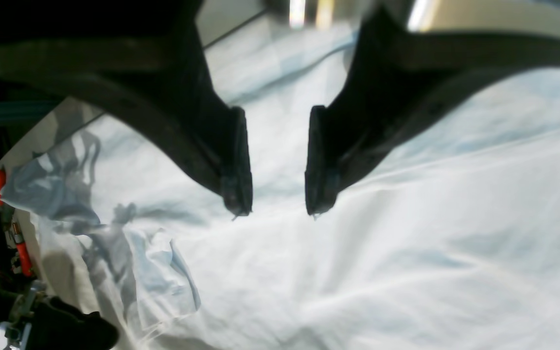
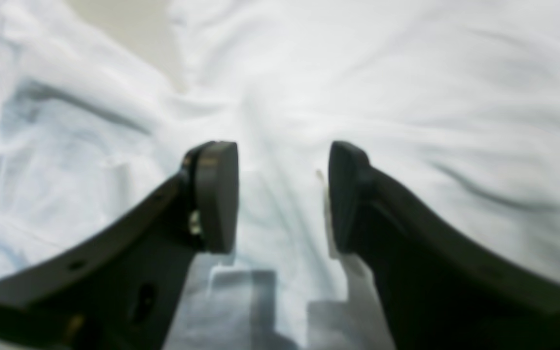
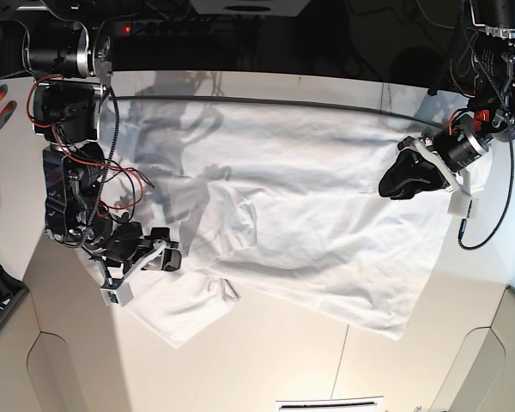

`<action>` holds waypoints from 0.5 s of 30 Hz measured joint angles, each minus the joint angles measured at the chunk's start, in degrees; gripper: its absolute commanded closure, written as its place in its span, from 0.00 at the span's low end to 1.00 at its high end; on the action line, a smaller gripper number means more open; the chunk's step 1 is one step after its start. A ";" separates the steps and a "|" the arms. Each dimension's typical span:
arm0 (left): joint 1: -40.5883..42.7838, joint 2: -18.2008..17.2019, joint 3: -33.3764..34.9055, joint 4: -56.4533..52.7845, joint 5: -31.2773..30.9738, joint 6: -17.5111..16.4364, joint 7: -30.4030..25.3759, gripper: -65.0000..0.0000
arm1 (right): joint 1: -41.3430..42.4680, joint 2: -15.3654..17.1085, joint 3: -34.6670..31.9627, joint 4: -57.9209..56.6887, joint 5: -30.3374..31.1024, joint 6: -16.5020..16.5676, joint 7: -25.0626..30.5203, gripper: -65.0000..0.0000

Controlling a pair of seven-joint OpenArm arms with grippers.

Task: Layout the t-shirt on the table in an organized manner, then fold the t-shirt properly
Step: 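Release the right gripper and move it toward the sleeve corner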

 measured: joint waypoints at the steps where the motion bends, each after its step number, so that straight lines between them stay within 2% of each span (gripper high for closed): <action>1: 0.00 0.00 0.00 0.00 -0.02 0.00 -0.09 0.66 | 0.00 -0.31 -0.02 -0.04 -0.98 0.00 0.39 0.54; 7: 0.00 0.00 0.00 0.00 -0.02 0.00 -0.11 0.66 | 0.00 -0.50 0.00 -0.28 -2.78 -0.04 1.05 0.54; 9: 0.00 0.00 0.00 0.00 -0.02 0.00 -0.09 0.66 | 0.00 -0.52 0.00 -0.28 -3.04 -0.15 1.05 0.58; 11: 0.00 0.00 0.00 0.00 -0.02 0.00 -0.09 0.66 | 0.00 -0.55 0.00 -0.28 -3.69 -0.22 1.05 0.68; 14: 0.00 0.00 0.00 0.00 -0.02 0.00 -0.11 0.66 | 0.00 -0.52 0.00 -0.28 -4.09 -0.24 1.07 0.96; 15: 0.00 0.00 0.00 0.00 -0.02 0.00 -0.11 0.66 | 0.00 -0.52 0.00 -0.28 -4.07 -0.24 1.11 1.00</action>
